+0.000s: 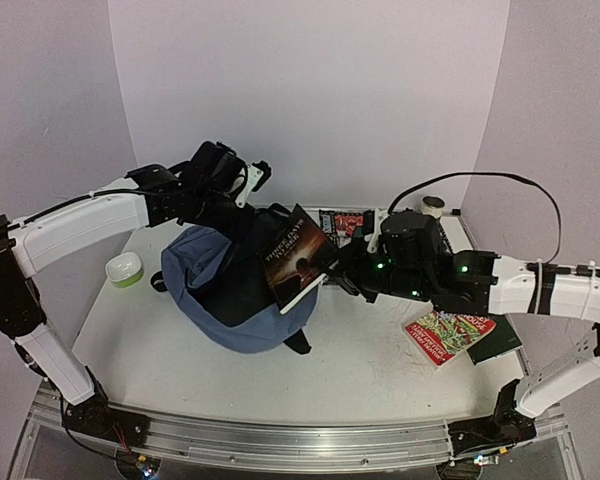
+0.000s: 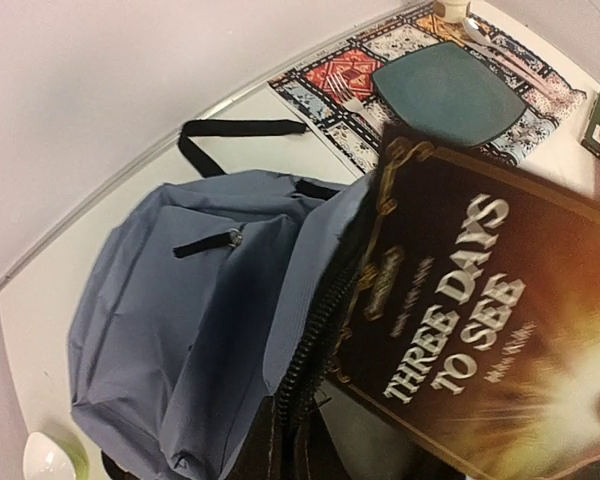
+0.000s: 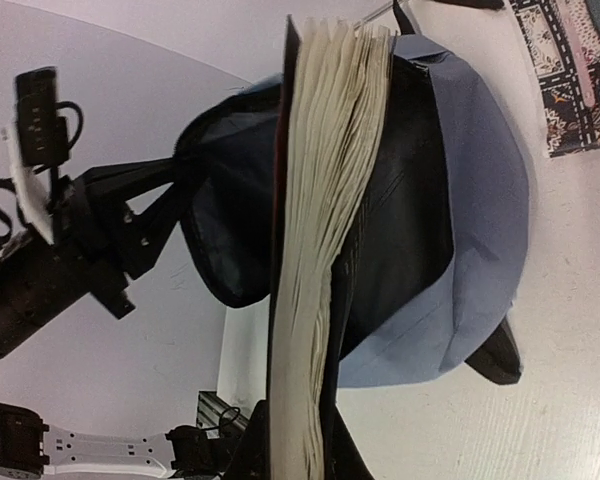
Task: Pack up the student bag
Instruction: Pick up the largest pocket of the bag from the student bag, then place the book in the largest pocket of the bag.
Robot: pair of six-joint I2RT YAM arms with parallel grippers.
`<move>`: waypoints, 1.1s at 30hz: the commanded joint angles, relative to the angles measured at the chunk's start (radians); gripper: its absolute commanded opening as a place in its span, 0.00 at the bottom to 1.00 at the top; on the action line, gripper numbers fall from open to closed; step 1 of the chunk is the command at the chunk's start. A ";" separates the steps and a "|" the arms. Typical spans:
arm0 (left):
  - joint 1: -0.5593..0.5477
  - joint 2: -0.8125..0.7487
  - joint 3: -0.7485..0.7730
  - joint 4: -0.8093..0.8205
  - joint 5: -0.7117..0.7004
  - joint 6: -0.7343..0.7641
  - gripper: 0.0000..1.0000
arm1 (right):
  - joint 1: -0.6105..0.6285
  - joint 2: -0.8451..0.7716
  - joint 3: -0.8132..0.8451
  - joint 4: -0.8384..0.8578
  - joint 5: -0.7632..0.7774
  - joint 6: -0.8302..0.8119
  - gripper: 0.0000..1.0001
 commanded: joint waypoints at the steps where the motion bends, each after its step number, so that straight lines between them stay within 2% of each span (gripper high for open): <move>1: -0.002 -0.088 0.083 0.021 -0.035 -0.003 0.00 | -0.007 0.069 0.030 0.170 -0.106 0.057 0.00; 9: -0.002 -0.065 0.190 0.019 -0.127 -0.079 0.00 | -0.007 0.119 -0.110 0.285 -0.167 0.187 0.00; 13: -0.002 -0.061 0.231 0.020 -0.082 -0.090 0.00 | -0.007 0.135 -0.129 0.298 -0.184 0.192 0.00; 19: -0.003 -0.094 0.210 0.021 0.028 -0.113 0.00 | -0.007 0.216 -0.061 0.350 -0.200 0.169 0.00; 24: -0.002 -0.143 0.169 0.019 0.054 -0.157 0.00 | -0.015 0.302 0.001 0.417 -0.175 0.163 0.00; 33: -0.002 -0.205 0.093 0.017 0.064 -0.207 0.00 | -0.035 0.430 0.104 0.645 -0.260 0.227 0.00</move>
